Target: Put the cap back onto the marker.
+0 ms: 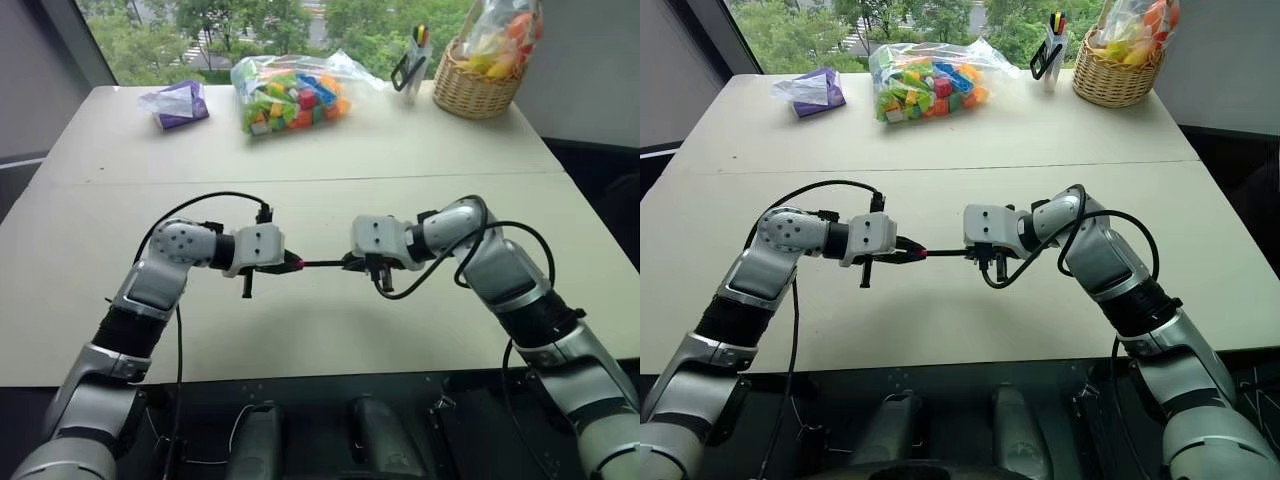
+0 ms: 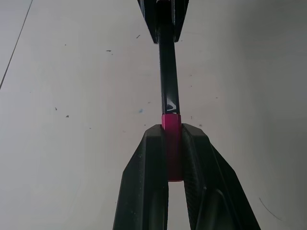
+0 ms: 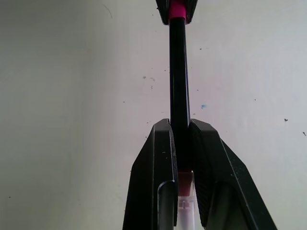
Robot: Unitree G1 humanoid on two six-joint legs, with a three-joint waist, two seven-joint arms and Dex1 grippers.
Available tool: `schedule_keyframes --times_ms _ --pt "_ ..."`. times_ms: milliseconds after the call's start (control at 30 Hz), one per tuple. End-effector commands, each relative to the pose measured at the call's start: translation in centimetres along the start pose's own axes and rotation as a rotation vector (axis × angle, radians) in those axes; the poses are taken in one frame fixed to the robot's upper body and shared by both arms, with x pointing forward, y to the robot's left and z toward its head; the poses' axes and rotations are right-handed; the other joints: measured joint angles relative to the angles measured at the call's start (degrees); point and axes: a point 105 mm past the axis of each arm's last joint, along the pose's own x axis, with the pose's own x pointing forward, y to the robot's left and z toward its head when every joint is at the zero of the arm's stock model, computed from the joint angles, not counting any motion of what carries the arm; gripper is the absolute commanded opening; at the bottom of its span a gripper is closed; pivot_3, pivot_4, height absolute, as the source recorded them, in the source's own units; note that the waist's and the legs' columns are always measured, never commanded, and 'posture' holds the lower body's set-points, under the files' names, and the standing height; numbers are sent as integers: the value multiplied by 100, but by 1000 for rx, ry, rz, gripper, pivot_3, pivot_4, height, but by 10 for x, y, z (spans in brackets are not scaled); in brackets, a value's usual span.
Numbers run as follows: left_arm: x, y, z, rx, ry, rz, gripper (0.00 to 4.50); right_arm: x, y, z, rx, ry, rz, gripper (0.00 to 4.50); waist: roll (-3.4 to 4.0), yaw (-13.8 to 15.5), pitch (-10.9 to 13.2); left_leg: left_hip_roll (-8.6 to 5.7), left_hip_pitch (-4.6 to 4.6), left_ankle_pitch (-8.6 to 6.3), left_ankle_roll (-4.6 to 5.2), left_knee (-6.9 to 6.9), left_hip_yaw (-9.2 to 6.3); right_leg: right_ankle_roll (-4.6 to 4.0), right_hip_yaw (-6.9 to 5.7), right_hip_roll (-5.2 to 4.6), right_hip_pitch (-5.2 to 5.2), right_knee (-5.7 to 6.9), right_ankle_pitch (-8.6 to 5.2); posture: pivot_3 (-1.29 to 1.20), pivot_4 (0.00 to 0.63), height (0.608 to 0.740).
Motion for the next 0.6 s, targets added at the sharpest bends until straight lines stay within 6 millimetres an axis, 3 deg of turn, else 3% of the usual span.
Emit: schedule_keyframes --times_ms 33,167,233,267,433,533,600 --pt "4 0 28 79 -99 4 0 2 4 14 -63 -57 20 31 0 0 0 0 0 0 0 0 0 0 0 0 0 0 0 0 150 740" --pt "0 -3 24 42 -96 20 0 0 4 5 -37 -39 10 31 0 0 0 0 0 0 0 0 0 0 0 0 0 0 0 0 150 740" --pt "-2 -4 21 35 -87 32 958 -1 4 -1 -23 -28 3 0 0 0 0 0 0 0 0 0 0 0 0 0 0 0 0 0 150 740" --pt "-3 -5 20 31 -81 37 1212 -3 3 -4 -16 -21 -2 0 0 0 0 0 0 0 0 0 0 0 0 0 0 0 0 0 150 740" --pt "-7 -8 18 6 -77 52 1212 -7 1 -13 11 -5 -23 0 0 2 0 0 1 0 0 0 0 0 0 -1 0 0 0 0 150 740" --pt "-9 -7 19 6 -73 67 2091 -9 0 -15 25 -4 -35 0 0 1 0 0 0 0 0 0 0 0 0 -1 0 0 0 0 150 740" --pt "-9 -7 21 6 -76 73 2091 -10 -1 -16 34 -6 -42 0 0 1 0 0 1 0 0 0 0 0 0 -1 0 0 0 0 150 740"
